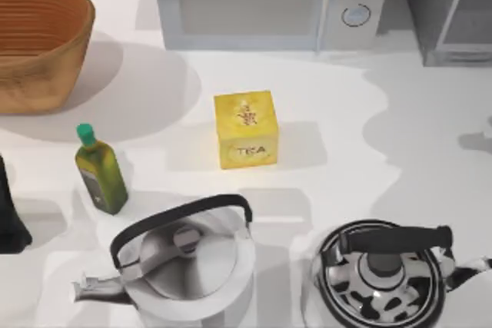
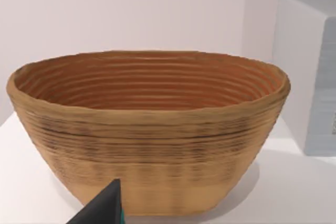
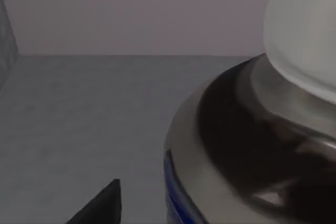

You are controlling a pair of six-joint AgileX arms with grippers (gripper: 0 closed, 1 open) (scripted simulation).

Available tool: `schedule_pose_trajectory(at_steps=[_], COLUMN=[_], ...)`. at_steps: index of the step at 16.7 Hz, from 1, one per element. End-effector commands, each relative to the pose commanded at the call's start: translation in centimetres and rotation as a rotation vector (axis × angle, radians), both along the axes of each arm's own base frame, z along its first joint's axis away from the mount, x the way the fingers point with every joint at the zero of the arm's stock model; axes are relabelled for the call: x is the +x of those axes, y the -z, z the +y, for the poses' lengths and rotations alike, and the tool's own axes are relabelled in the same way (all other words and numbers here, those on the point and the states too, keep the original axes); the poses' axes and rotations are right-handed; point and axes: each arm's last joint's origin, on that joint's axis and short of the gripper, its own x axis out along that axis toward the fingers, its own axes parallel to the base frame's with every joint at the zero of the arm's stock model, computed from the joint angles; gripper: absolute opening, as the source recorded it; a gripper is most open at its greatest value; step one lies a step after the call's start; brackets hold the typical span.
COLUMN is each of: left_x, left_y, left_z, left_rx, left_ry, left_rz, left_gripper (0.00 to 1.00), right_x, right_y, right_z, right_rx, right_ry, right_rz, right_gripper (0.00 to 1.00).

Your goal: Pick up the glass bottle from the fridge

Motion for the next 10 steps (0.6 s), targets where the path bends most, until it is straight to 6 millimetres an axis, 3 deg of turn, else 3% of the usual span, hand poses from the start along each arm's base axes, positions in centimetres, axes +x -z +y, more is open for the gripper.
schedule_pose_trajectory(at_steps=[5, 10], left_x=[0.00, 0.00], left_y=[0.00, 0.00], left_z=[0.00, 0.00], left_rx=[0.000, 0.000], left_ry=[0.000, 0.000], left_rz=[0.000, 0.000], left_gripper=[1.00, 1.00], right_x=[0.62, 0.62], right_y=[0.29, 0.29], right_z=[0.30, 0.30], right_rx=[0.000, 0.000], right_ry=[0.000, 0.000], right_rz=[-0.002, -0.002], right_gripper=[1.00, 0.62])
